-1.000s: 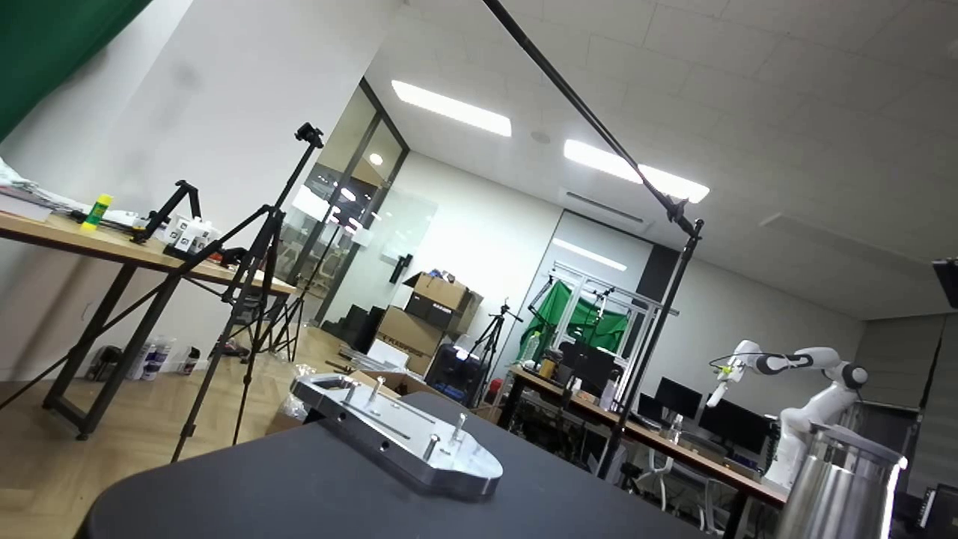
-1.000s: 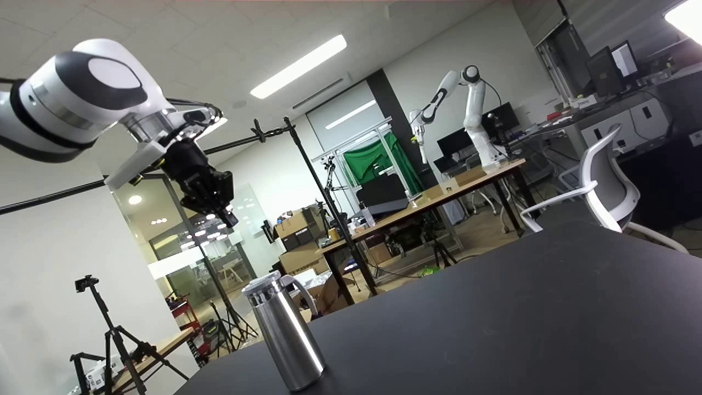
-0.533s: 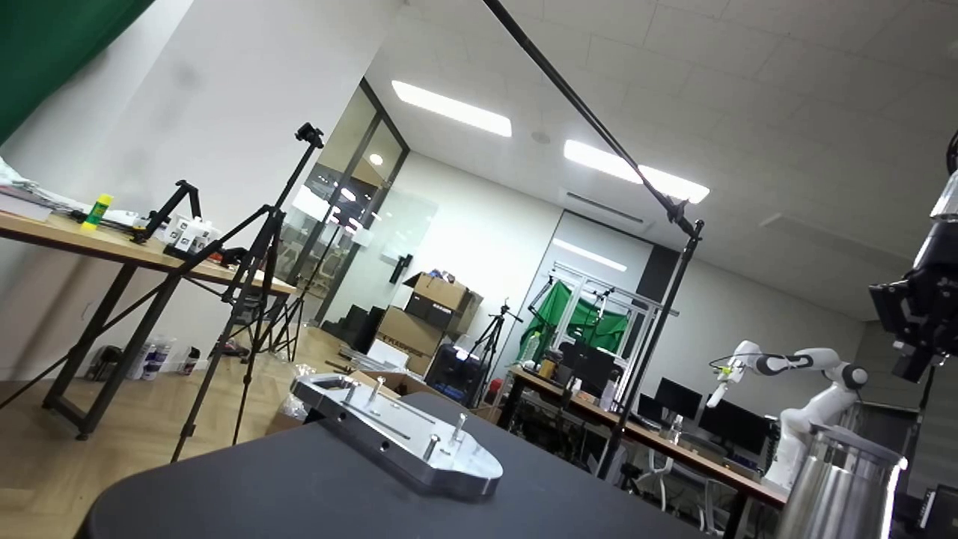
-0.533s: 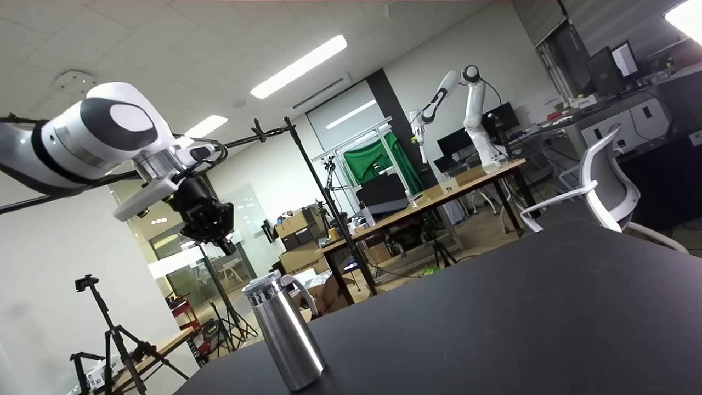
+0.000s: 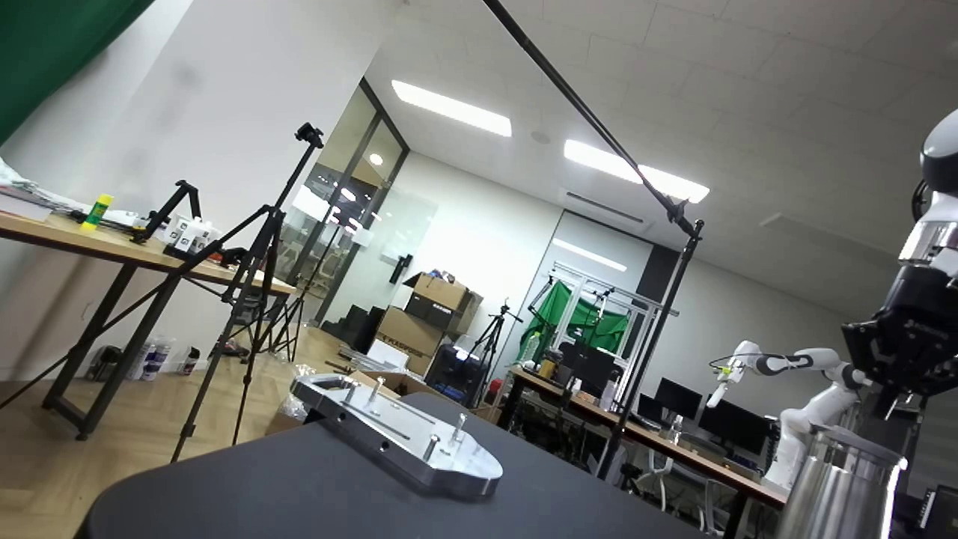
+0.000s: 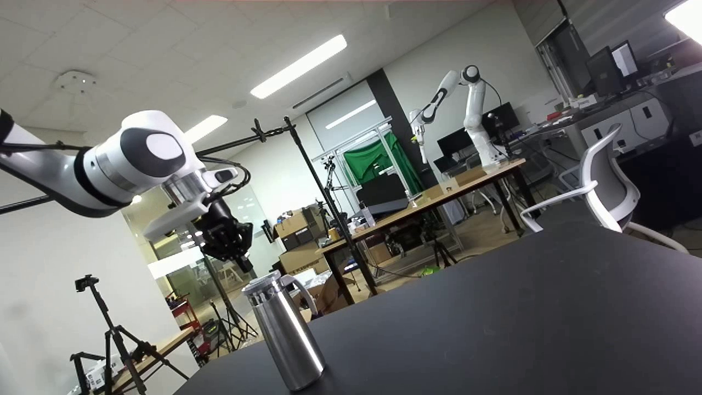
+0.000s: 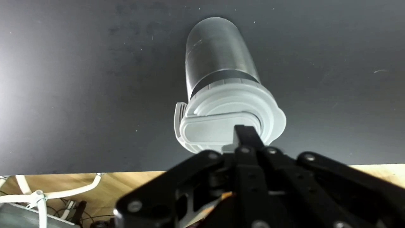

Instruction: Open the small mouth of the silver bottle.

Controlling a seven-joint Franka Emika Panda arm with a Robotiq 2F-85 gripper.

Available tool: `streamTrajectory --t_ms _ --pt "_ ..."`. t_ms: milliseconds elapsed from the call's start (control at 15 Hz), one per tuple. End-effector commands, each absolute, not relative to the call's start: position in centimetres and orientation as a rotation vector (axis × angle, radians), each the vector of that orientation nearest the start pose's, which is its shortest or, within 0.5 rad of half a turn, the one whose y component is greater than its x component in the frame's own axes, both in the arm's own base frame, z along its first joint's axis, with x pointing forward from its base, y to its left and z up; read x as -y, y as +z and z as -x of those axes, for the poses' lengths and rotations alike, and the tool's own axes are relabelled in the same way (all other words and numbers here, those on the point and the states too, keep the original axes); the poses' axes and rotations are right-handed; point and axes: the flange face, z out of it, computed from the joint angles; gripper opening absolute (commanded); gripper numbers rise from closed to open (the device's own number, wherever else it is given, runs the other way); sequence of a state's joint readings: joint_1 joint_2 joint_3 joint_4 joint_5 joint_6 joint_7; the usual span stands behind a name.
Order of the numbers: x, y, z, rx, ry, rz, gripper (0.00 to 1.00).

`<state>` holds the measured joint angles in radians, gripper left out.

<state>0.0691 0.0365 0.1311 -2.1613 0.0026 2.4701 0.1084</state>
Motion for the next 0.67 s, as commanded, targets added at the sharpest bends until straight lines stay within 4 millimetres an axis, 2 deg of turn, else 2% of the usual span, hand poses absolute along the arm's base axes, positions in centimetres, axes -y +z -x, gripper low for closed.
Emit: streamTrajectory --t_ms 0,600 --pt "-11.6 40.3 -56.9 0.161 -0.411 3.051 0.0" --pt "-12.0 38.9 -57.6 0.171 -0.428 3.037 0.0"
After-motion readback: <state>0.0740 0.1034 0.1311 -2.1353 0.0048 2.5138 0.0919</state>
